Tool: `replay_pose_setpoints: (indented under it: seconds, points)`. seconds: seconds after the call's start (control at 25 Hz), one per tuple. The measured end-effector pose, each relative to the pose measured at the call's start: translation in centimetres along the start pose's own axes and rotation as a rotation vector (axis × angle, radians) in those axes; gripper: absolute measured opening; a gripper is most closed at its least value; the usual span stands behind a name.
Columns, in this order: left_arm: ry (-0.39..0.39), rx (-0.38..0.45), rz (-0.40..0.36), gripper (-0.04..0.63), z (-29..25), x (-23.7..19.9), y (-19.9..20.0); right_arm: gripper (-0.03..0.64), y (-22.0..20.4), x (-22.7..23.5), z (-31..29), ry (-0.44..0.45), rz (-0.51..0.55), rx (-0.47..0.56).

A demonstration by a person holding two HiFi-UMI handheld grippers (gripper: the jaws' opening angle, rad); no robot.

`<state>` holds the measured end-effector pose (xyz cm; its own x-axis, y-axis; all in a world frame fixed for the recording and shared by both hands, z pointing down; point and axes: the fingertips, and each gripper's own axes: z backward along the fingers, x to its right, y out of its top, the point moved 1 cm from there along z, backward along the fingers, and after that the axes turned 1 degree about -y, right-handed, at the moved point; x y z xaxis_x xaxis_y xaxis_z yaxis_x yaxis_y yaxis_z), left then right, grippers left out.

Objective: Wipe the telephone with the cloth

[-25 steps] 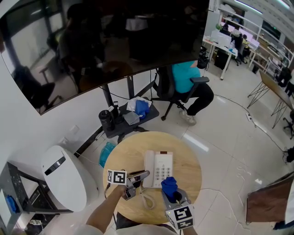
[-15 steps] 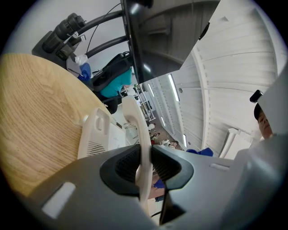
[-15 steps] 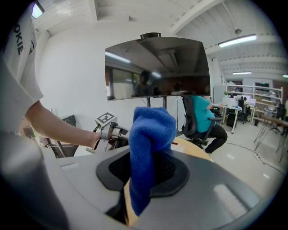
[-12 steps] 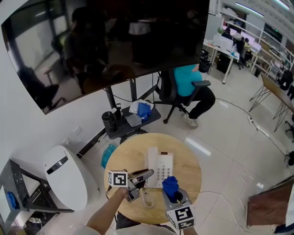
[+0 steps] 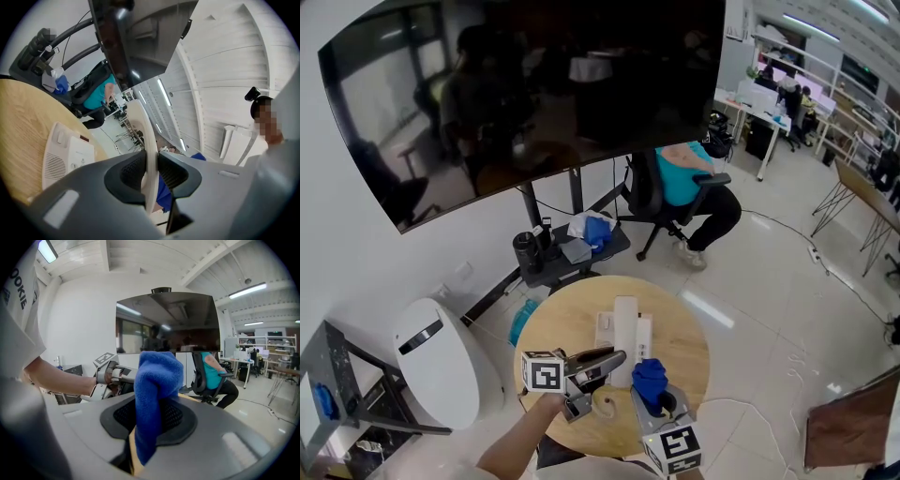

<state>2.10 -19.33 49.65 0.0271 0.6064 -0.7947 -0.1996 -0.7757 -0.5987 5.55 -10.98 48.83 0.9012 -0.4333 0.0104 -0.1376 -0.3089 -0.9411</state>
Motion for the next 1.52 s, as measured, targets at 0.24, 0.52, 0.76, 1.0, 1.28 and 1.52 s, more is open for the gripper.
replay_pose_setpoints:
  seconds: [0.24, 0.52, 0.76, 1.0, 1.28, 1.52]
  points:
    - [-0.013, 0.028, -0.035, 0.077, 0.1, 3.1, 0.2, 0.086, 1.9, -0.3, 1.0, 0.024, 0.014, 0.048]
    - [-0.021, 0.044, -0.061, 0.077, 0.2, 4.9, -0.2, 0.086, 6.2, 0.0, 1.5, 0.079, 0.008, 0.134]
    - [-0.03, 0.017, -0.103, 0.077, -0.3, 5.9, -1.4, 0.086, 12.6, 2.9, 0.4, 0.055, 0.068, 0.209]
    - [-0.012, -0.006, -0.137, 0.077, -0.5, 6.3, -2.0, 0.086, 15.3, 3.3, -1.4, 0.069, 0.093, 0.222]
    - [-0.005, -0.029, -0.166, 0.078, -0.9, 6.5, -2.7, 0.086, 16.5, 4.2, -2.6, 0.059, 0.089, 0.215]
    - [0.005, -0.044, -0.196, 0.078, -1.2, 6.9, -3.1, 0.086, 16.3, 4.5, -3.8, 0.064, 0.081, 0.179]
